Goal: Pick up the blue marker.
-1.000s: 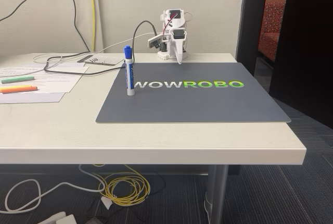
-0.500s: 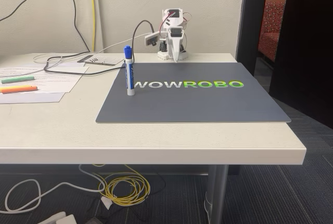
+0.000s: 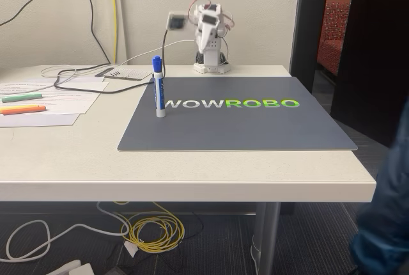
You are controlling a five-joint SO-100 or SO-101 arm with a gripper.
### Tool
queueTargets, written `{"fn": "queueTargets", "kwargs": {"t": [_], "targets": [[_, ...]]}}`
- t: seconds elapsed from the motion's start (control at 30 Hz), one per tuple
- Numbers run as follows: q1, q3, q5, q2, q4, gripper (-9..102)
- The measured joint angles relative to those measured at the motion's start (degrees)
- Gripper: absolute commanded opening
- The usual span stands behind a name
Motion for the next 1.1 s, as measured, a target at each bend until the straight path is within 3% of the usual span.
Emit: {"fn": "queueTargets", "kwargs": {"t": [0.27, 0.63, 1.1], "targets": [[2.46, -16.17, -14.33, -22.24, -3.96, 0], [7.21, -18.02, -34.54, -40.34, -24.61, 0], [11.07, -19.69, -47.29, -65.74, -48.96, 1]]}}
